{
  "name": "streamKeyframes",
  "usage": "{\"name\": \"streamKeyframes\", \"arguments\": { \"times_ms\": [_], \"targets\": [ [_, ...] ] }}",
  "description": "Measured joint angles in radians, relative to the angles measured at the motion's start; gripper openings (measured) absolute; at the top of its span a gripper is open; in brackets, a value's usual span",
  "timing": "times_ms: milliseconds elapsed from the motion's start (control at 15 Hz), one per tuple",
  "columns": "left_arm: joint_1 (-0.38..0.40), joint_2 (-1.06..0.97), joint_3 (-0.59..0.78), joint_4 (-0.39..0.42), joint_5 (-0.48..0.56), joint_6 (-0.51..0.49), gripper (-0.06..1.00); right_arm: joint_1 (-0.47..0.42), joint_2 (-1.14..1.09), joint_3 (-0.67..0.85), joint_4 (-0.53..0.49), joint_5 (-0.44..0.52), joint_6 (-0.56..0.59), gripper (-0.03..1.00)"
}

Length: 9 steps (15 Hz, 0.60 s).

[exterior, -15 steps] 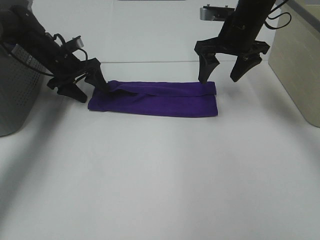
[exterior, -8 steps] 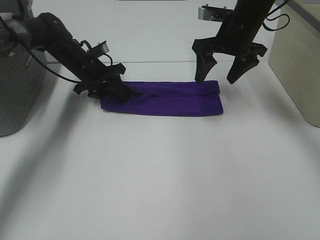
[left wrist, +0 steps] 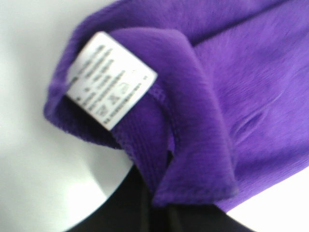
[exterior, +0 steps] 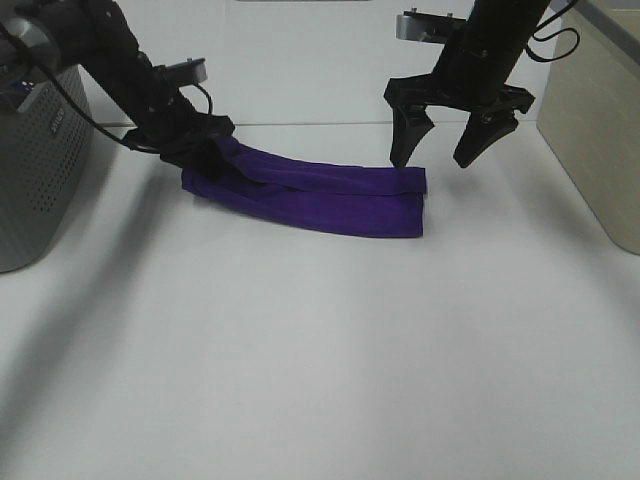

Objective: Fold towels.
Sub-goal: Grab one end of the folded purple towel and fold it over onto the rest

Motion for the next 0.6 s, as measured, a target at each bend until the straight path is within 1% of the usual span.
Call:
{"name": "streamKeyframes", "arguments": {
  "times_ms": [133, 200, 267, 400, 600],
  "targets": [
    [0.002, -0.023, -0.042, -0.001, 0.000, -0.004, 0.00, 0.000, 0.000, 0.000, 0.000, 0.000, 0.000, 0.83],
    [0.000, -0.040, -0.043, -0.018, 0.000, 0.002, 0.00, 0.000, 0.000, 0.000, 0.000, 0.000, 0.000, 0.83],
    [-0.008, -0.051, -0.046, -0.053, 0.000, 0.029, 0.00, 0.000, 0.000, 0.000, 0.000, 0.000, 0.000, 0.83],
    [-0.048, -0.053, -0.047, -0.123, 0.000, 0.088, 0.00, 0.000, -0.025, 0.000, -0.005, 0.000, 0.000, 0.82],
    [-0.140, -0.051, -0.047, -0.138, 0.000, 0.114, 0.00, 0.000, -0.099, 0.000, -0.011, 0.000, 0.000, 0.81]
  ]
}}
